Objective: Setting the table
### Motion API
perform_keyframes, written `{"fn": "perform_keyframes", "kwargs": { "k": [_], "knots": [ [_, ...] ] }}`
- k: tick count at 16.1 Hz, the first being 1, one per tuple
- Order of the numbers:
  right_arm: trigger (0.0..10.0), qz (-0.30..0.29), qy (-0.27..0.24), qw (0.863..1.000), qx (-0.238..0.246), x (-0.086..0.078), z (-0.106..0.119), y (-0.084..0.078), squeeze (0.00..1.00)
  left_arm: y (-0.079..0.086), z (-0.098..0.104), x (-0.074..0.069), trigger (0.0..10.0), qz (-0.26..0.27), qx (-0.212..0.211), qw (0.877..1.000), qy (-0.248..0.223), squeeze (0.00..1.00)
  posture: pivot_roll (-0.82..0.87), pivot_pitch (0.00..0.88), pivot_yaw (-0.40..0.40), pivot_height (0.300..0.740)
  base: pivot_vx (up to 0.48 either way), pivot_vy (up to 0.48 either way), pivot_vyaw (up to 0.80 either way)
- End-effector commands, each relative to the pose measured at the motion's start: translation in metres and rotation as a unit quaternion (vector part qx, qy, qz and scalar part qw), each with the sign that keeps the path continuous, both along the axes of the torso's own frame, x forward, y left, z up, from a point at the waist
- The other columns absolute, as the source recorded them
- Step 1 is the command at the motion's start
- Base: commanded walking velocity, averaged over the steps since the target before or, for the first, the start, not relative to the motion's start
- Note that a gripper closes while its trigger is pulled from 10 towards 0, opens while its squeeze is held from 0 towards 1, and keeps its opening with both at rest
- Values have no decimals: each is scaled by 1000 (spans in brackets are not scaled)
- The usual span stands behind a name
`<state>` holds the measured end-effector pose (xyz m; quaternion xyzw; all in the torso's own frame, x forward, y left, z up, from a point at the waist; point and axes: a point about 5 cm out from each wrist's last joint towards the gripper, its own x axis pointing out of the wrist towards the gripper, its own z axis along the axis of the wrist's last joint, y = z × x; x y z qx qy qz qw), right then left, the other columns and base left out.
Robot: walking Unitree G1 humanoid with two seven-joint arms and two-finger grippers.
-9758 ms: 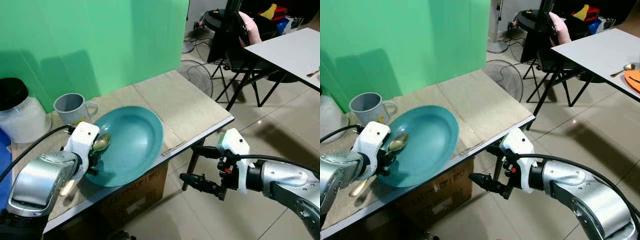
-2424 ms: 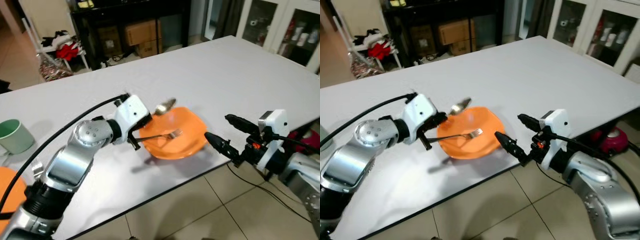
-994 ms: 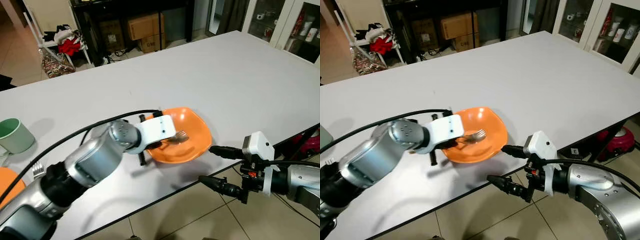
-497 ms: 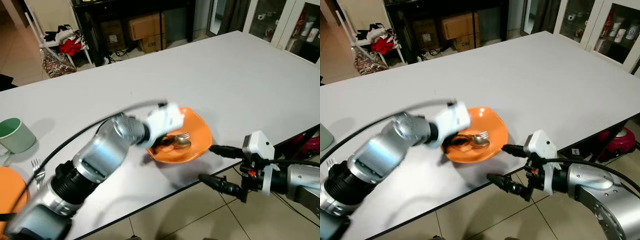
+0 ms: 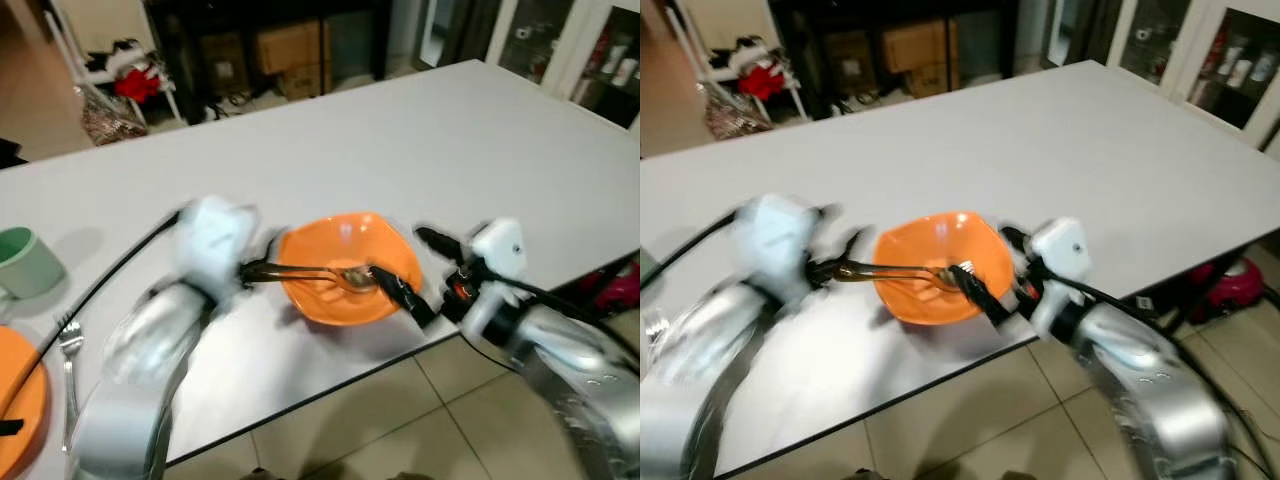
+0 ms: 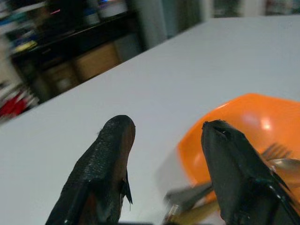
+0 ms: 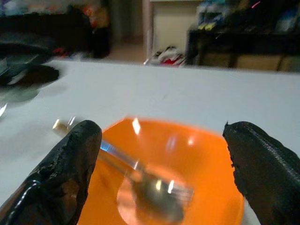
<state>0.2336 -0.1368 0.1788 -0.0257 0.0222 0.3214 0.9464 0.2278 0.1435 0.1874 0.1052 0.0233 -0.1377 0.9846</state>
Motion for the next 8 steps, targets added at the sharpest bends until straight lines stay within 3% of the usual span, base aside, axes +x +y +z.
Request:
{"fn": "perform_keyframes", "kwargs": {
  "k": [1, 4, 7, 8],
  "knots": [
    [10000, -22, -13, 1000, -1, 1, 2, 1, 0, 6, 9, -6, 10000, 29, -1, 999, -33, 169, -92, 0, 46, 740, 0, 0, 0],
    [10000, -61, 6, 998, 28, 2, -7, 5, 0, 20, 0, -45, 10000, 113, -8, 993, -36, 169, -60, 0, 21, 740, 0, -368, 0],
    [10000, -79, 17, 995, 56, 2, -10, 4, 0, 18, -1, -45, 10000, 106, -4, 994, -37, 165, -64, 0, 29, 740, 0, -400, 0],
    [10000, -80, 19, 995, 63, 0, -10, 4, 0, 17, -1, -39, 10000, 100, 3, 994, -43, 161, -74, 0, 42, 740, 0, -259, 800]
  ]
}}
